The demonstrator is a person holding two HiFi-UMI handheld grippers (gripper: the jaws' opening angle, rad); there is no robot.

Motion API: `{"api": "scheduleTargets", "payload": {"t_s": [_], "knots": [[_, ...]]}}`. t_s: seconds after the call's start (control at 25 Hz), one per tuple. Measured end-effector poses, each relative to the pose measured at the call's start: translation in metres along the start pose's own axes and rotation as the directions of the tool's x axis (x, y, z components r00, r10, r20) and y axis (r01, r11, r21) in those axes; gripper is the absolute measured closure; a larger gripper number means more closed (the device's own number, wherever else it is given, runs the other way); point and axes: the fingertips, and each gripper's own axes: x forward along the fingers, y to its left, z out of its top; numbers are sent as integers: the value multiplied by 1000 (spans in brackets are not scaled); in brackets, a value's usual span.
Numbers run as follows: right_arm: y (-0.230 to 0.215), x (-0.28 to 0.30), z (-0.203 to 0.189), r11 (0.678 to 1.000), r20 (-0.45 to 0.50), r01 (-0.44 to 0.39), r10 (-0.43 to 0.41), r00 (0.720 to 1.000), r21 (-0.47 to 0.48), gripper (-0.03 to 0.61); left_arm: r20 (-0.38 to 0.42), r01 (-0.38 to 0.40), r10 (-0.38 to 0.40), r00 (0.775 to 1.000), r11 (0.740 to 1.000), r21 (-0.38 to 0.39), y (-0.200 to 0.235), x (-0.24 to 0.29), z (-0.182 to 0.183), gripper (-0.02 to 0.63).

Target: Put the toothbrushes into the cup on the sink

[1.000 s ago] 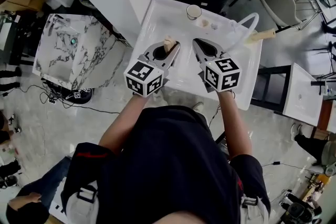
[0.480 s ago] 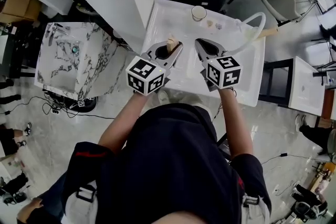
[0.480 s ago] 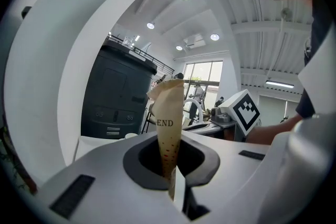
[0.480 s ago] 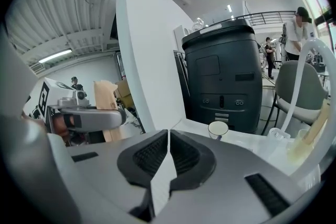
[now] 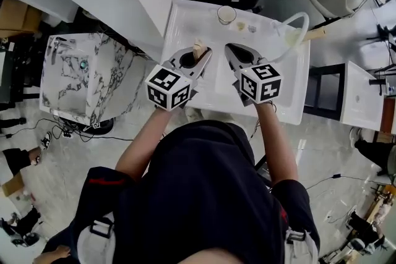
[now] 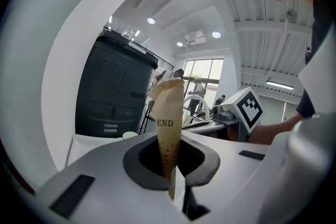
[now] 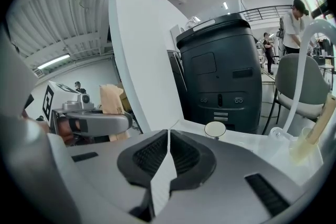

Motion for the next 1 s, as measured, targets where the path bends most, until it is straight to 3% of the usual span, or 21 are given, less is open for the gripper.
{"api": "scheduleTargets", "payload": {"t_s": [0.56,1.0], "knots": [[-29,33,5,1000,-53,-26,27,998,14,537,-22,-24,24,999,1000,-16,41,51,17,600],[-56,52,0,999,-117,7,-1,993,49,537,-51,11,-11,999,1000,3,61,98,28,600]]}}
